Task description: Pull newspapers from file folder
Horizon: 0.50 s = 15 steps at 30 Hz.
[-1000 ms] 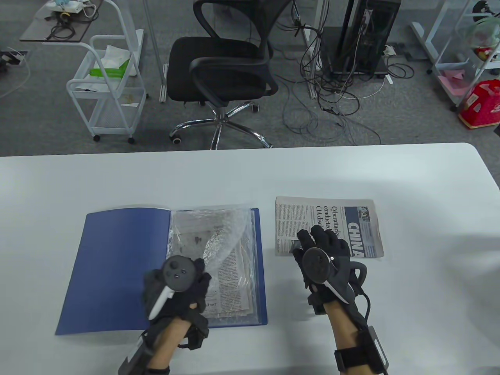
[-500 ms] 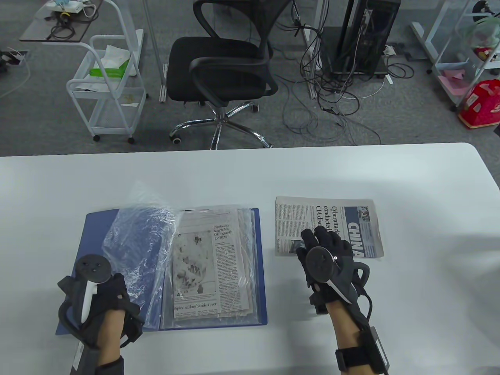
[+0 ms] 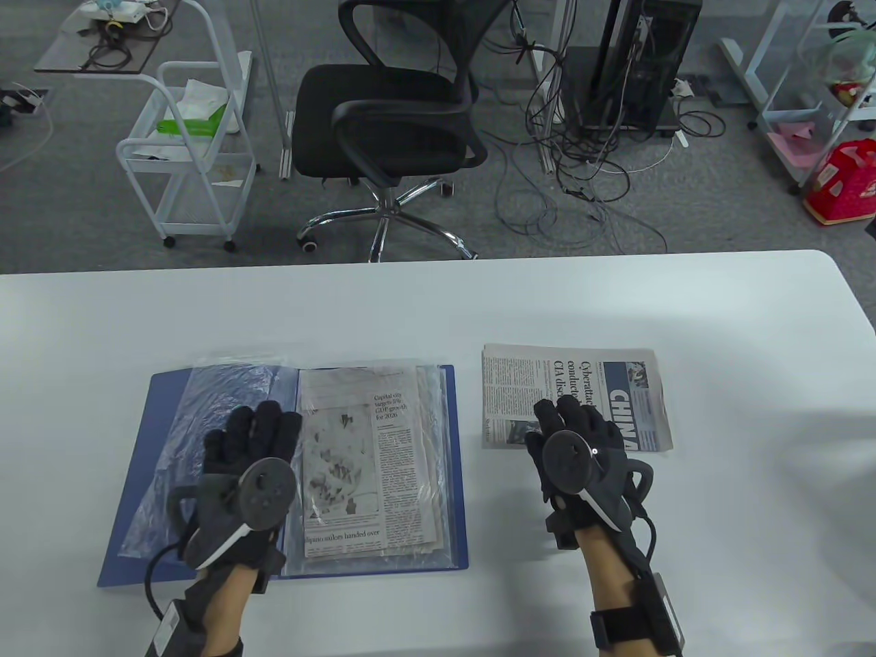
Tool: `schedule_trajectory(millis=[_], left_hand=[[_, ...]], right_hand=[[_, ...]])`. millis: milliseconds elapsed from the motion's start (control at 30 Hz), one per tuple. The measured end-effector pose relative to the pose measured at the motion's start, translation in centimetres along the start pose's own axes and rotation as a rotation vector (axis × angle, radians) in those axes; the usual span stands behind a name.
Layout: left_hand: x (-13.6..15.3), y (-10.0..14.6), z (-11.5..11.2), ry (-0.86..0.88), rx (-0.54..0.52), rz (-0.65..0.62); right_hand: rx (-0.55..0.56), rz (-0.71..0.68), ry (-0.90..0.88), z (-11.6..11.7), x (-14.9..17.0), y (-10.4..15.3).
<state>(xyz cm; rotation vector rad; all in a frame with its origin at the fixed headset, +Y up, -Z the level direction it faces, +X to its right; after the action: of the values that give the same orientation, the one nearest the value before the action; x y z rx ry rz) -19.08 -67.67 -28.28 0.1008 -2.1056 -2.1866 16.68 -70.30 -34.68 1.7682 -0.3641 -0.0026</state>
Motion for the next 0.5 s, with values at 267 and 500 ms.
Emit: schedule_trajectory(millis=[267,500], left_hand=[[-4.2,0.2,-11.3,-0.078,0.555,-0.192],[-4.4,0.1,-13.0,-0.146,0.584,-0.161]], right_hand=[[-0.023,-0.014,0.017,0.5,-0.4,0.1],[-0.061,-0.041,0.030,1.3,-2.1,0.5]])
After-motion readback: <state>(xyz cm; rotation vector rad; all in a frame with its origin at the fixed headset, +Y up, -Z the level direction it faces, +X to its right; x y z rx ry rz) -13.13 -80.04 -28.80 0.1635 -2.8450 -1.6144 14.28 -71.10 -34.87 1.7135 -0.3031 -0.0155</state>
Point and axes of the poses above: the tracker on the back of each hand, its own x axis roughly to the little-finger side, its own y axis roughly from the fingertips to the wrist, z = x × y, the point moved 5 cm from there along -y, roughly from the wrist to the fingertips, and after that the axes turned 13 degrees about z, right-handed, at the moved point
